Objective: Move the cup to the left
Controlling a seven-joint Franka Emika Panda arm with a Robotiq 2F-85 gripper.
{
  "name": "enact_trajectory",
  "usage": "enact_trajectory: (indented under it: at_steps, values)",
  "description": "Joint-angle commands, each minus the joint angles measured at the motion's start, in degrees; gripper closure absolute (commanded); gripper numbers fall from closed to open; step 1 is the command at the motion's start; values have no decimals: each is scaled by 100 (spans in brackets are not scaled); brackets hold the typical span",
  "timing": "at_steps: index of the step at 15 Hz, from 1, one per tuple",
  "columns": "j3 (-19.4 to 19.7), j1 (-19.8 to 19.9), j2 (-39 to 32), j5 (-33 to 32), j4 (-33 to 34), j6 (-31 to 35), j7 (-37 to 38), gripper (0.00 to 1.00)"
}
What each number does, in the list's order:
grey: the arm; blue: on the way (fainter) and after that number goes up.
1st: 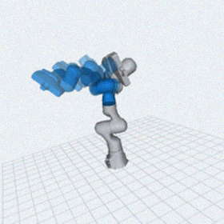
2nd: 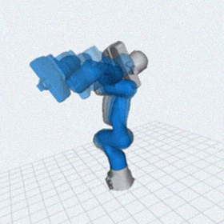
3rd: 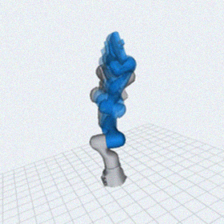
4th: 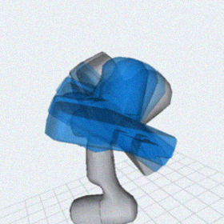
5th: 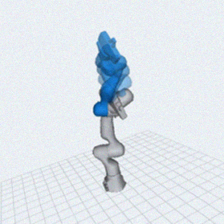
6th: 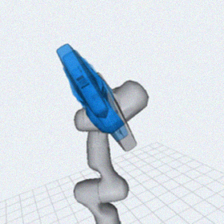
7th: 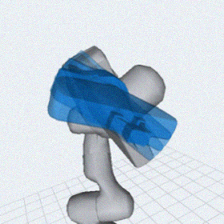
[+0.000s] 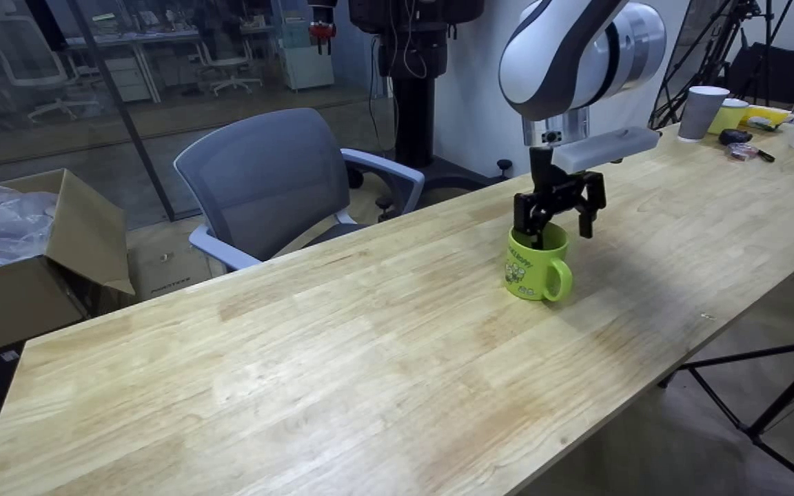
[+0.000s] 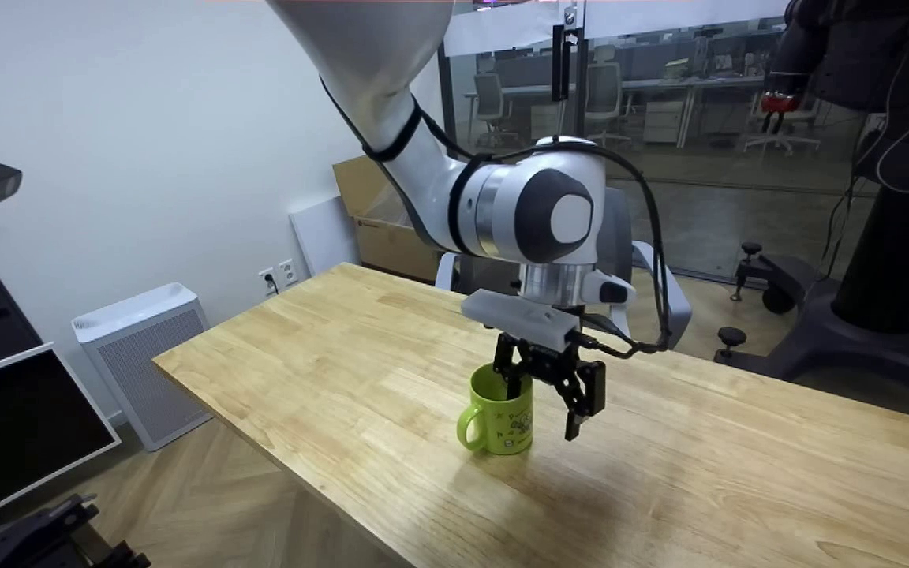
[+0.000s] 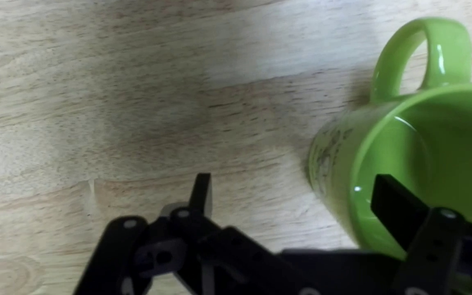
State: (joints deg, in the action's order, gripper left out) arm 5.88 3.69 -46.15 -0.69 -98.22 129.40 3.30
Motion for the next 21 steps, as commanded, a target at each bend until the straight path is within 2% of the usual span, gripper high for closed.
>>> enact_trajectory:
  at_steps: [1, 11, 16, 17, 21]
  values:
    - [106, -180, 158, -219, 270, -250, 269, 0]
    - [129, -316, 478, -415, 829, -944, 537, 0]
    - [153, -318, 626, -529, 837, -1020, 598, 0]
    - [41, -205, 517, -431, 853, -874, 367, 0]
    - [35, -194, 494, -430, 847, -872, 345, 0]
